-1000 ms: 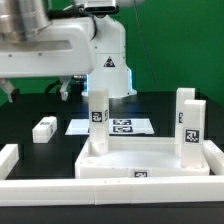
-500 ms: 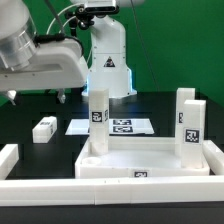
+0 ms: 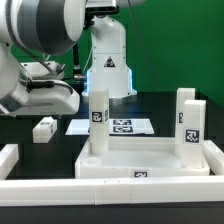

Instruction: Assemble desk

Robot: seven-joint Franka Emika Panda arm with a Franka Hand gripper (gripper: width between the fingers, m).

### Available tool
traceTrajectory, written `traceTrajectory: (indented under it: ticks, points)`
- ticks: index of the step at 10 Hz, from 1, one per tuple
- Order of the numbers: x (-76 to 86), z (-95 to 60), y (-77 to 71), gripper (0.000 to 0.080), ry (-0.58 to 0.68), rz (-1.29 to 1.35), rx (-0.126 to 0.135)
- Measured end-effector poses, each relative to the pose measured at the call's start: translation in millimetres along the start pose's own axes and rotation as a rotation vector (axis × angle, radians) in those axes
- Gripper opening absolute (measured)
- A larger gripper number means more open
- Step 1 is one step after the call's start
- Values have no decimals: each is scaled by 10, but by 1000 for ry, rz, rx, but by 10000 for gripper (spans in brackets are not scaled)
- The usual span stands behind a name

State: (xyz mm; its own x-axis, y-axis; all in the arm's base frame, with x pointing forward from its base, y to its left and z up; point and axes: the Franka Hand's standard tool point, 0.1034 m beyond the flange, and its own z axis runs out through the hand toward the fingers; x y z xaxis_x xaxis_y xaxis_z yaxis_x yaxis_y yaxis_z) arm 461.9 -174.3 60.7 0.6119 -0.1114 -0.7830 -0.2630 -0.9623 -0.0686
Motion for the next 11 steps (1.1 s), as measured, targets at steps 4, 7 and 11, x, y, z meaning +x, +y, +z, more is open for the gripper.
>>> traceTrajectory:
  ticks: [4, 7, 11]
  points:
    - [56, 217, 99, 649, -22, 11, 4]
    - [34, 757, 197, 649, -107, 34, 17]
    - [44, 741, 208, 362, -102, 35, 17]
